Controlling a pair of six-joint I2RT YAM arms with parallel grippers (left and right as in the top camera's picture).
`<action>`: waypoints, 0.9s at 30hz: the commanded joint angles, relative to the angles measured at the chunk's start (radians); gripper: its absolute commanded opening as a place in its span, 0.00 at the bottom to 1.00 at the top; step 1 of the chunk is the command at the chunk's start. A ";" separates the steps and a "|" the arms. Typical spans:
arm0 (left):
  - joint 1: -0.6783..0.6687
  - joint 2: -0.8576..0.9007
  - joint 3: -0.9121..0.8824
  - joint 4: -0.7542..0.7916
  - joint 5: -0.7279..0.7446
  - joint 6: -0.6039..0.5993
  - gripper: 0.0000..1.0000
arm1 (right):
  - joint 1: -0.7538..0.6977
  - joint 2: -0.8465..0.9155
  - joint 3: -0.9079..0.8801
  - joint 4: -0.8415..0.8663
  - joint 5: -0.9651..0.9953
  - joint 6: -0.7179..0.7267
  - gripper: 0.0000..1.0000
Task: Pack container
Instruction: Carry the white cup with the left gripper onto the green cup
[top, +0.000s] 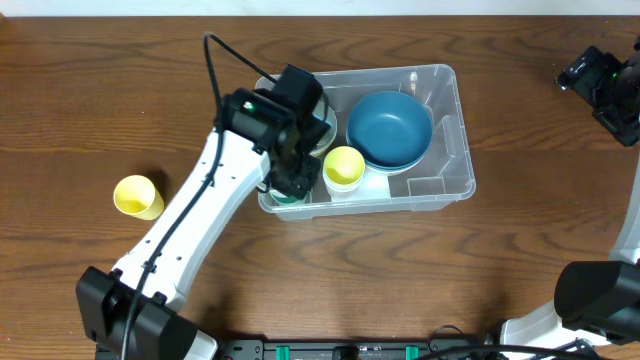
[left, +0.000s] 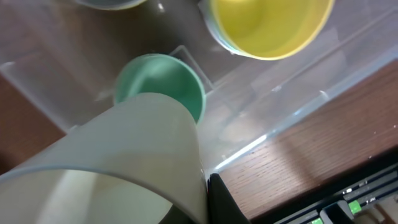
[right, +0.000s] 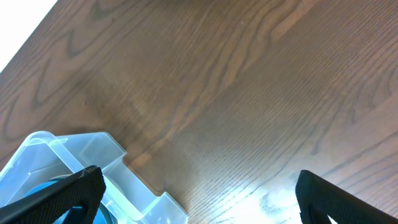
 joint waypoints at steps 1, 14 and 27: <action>-0.032 0.006 -0.025 0.011 0.000 0.010 0.06 | -0.004 -0.017 0.011 -0.002 0.005 0.008 0.99; -0.048 0.045 -0.078 0.077 -0.021 0.011 0.06 | -0.004 -0.017 0.011 -0.002 0.005 0.008 0.99; -0.039 0.049 -0.078 0.093 -0.076 0.010 0.06 | -0.004 -0.017 0.011 -0.002 0.005 0.008 0.99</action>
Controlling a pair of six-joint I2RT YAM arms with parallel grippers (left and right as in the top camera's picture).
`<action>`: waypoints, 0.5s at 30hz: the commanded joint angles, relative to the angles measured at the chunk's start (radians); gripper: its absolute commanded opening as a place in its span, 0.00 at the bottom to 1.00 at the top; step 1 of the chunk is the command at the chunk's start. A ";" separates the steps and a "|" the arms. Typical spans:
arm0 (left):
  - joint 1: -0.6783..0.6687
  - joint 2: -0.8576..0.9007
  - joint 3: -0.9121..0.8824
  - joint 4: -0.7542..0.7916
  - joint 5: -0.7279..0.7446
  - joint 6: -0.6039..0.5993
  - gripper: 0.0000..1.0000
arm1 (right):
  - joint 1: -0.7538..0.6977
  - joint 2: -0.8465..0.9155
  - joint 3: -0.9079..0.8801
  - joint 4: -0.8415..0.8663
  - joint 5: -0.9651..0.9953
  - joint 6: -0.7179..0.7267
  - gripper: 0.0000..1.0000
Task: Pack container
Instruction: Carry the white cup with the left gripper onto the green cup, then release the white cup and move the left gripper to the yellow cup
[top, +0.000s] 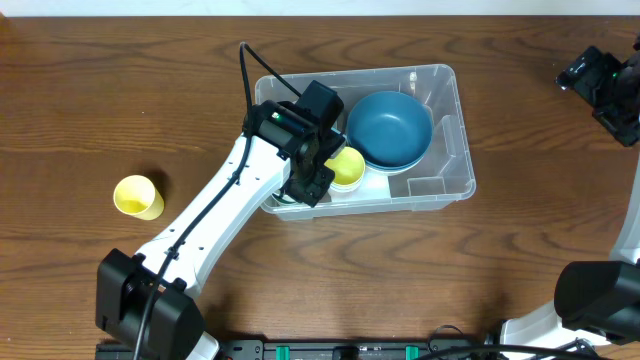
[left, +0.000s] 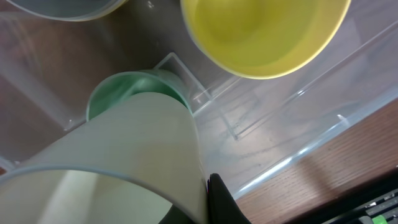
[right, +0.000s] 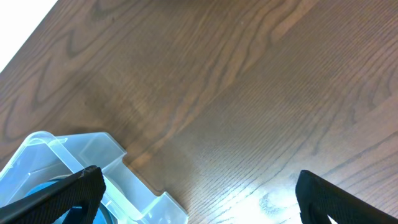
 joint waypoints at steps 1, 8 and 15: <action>0.015 0.010 0.000 -0.003 -0.029 0.010 0.06 | -0.004 -0.017 0.011 -0.001 0.005 0.008 0.99; 0.022 0.010 0.000 -0.003 -0.028 0.010 0.60 | -0.004 -0.017 0.011 -0.001 0.005 0.008 0.99; 0.031 0.006 0.023 -0.013 -0.028 0.006 0.68 | -0.004 -0.017 0.011 -0.001 0.005 0.008 0.99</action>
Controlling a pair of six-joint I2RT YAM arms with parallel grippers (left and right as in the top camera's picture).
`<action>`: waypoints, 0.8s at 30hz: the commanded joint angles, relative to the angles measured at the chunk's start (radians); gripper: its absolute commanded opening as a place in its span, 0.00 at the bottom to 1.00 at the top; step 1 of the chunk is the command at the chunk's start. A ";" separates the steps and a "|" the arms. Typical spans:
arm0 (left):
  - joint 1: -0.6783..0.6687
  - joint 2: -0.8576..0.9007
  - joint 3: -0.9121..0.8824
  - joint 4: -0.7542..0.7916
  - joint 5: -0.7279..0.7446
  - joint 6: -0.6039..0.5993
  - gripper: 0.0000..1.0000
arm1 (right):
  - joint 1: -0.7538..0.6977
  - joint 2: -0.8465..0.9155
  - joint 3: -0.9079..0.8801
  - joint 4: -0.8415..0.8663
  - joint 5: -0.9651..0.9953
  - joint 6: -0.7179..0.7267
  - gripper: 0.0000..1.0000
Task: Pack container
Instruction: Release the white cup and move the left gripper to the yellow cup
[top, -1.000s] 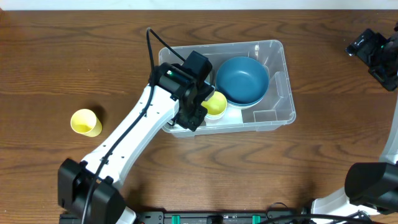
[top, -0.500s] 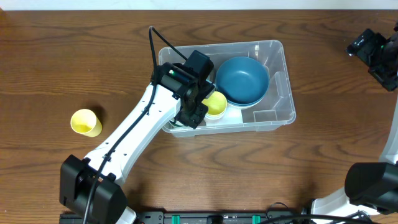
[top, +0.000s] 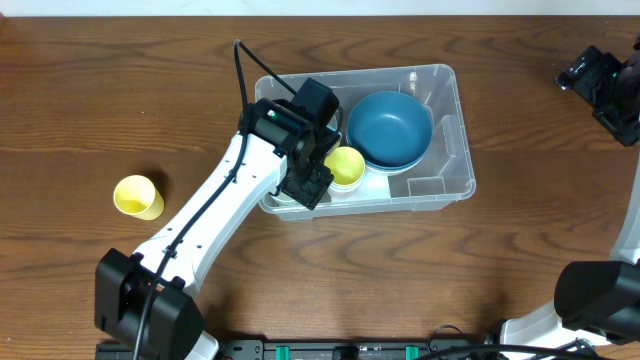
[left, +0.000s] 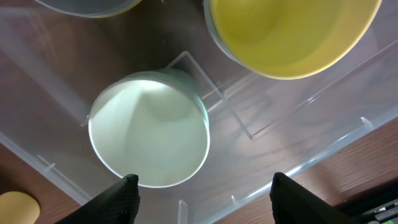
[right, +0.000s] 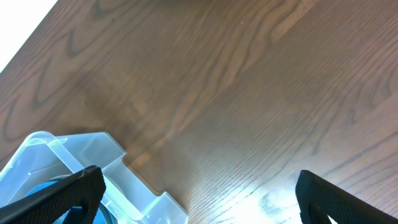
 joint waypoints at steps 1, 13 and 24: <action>0.019 0.002 0.037 -0.019 -0.012 -0.006 0.68 | -0.004 -0.017 0.011 -0.002 0.005 0.008 0.99; 0.354 -0.196 0.127 -0.076 -0.012 -0.214 0.68 | -0.004 -0.017 0.011 -0.002 0.005 0.008 0.99; 0.659 -0.122 0.024 -0.056 -0.025 -0.221 0.66 | -0.004 -0.017 0.011 -0.002 0.005 0.008 0.99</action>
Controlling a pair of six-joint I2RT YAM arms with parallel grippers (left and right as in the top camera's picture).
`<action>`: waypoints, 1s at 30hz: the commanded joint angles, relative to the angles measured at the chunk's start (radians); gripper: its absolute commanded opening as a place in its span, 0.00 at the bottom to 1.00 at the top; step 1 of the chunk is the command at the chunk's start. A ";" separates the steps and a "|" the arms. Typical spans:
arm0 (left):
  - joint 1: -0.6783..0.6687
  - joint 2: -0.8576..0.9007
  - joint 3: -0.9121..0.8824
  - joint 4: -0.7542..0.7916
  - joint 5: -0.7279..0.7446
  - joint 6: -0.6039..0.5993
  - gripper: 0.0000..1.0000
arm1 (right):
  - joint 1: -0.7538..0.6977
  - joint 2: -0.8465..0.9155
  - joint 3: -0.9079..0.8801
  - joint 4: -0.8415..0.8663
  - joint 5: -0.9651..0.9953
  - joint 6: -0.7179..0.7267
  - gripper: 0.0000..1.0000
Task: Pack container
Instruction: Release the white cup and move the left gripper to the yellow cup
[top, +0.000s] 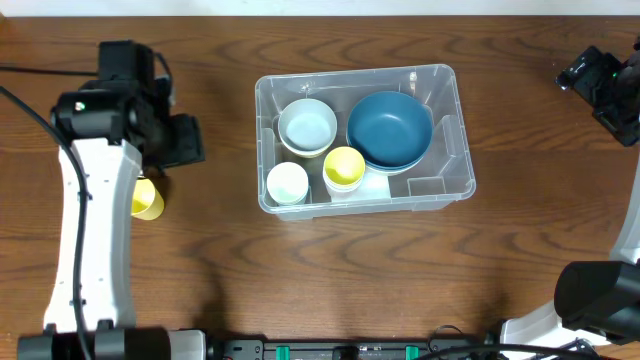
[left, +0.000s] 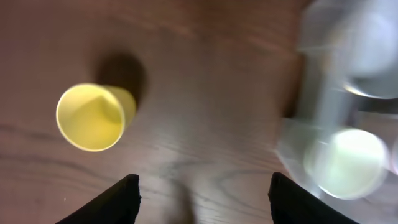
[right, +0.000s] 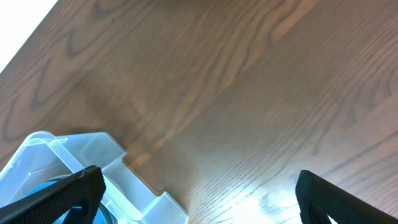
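Observation:
The clear plastic container (top: 462, 150) sits mid-table. Inside are a blue bowl (top: 389, 128), a pale bowl (top: 307, 127), a yellow cup (top: 344, 167) and a pale cup (top: 287, 183) at the front left. Another yellow cup (left: 93, 116) stands upright on the table left of the container. My left gripper (left: 202, 202) hovers open and empty over the table between that cup and the container. At the far right edge, my right gripper (right: 202, 199) is open and empty, with a corner of the container (right: 81, 155) in its view.
Brown wooden table (top: 400, 280) all around. The left arm's links (top: 95, 230) run down the left side, partly covering the loose yellow cup in the overhead view. The right arm's base (top: 600, 295) is at the bottom right corner.
My left gripper, which was open just above the pale cup in the container, is now out of the container and over the table to the left, near the loose yellow cup. The right arm is unchanged.
My left gripper first held the pale cup over a green cup in the container's front-left corner, then closer to it. Then it was open, with the pale cup sitting in the green one. Now it is over the table by the yellow cup.

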 joint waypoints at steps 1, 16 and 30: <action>0.067 0.063 -0.053 0.018 -0.024 -0.018 0.66 | -0.004 -0.017 0.011 -0.002 0.005 0.008 0.99; 0.165 0.269 -0.098 0.076 -0.058 -0.039 0.65 | -0.004 -0.017 0.011 -0.002 0.005 0.008 0.99; 0.211 0.420 -0.098 0.119 -0.056 -0.039 0.65 | -0.004 -0.017 0.011 -0.002 0.005 0.008 0.99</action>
